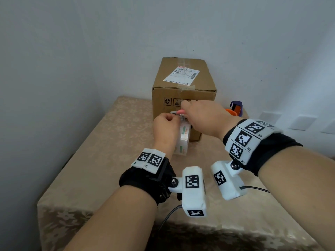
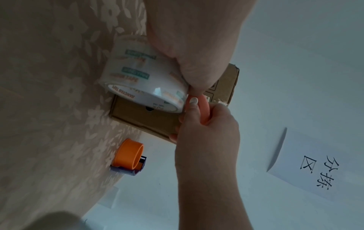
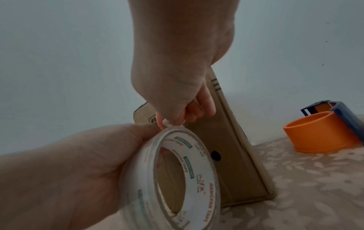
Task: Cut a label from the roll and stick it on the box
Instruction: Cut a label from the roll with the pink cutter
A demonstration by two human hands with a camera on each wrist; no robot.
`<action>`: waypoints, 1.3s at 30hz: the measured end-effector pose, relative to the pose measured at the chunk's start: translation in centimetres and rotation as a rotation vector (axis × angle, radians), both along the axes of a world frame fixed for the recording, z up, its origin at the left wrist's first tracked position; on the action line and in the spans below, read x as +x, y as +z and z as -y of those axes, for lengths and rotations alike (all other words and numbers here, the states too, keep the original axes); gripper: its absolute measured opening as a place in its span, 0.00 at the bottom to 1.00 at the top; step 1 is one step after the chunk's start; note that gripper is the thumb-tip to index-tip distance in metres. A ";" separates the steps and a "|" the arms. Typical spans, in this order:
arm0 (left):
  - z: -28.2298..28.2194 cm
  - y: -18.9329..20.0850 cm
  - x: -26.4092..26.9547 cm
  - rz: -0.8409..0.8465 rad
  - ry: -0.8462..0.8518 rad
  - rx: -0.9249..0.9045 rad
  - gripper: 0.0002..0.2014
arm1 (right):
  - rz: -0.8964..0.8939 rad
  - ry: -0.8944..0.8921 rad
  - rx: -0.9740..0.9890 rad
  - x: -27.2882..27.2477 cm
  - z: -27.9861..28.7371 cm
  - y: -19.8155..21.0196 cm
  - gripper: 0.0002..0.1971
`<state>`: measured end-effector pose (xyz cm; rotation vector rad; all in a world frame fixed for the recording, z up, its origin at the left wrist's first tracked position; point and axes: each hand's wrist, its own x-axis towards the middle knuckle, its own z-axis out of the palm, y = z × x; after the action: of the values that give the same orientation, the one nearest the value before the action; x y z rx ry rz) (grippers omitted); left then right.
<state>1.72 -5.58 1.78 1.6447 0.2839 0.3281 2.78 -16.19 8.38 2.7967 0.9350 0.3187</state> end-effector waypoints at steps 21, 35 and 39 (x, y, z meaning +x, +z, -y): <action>-0.1 -0.4 0.8 0.012 0.008 0.061 0.06 | -0.033 -0.009 0.016 0.6 1.7 -0.6 0.06; -0.4 -0.4 1.0 0.032 0.012 0.120 0.09 | -0.018 0.010 -0.003 0.9 1.5 -0.4 0.08; -0.5 -0.3 1.0 0.031 0.012 0.133 0.05 | -0.019 0.024 0.010 0.9 1.5 -0.4 0.10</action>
<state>2.71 -5.06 1.43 1.7678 0.2533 0.3886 3.64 -17.71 8.00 2.8044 0.9744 0.3007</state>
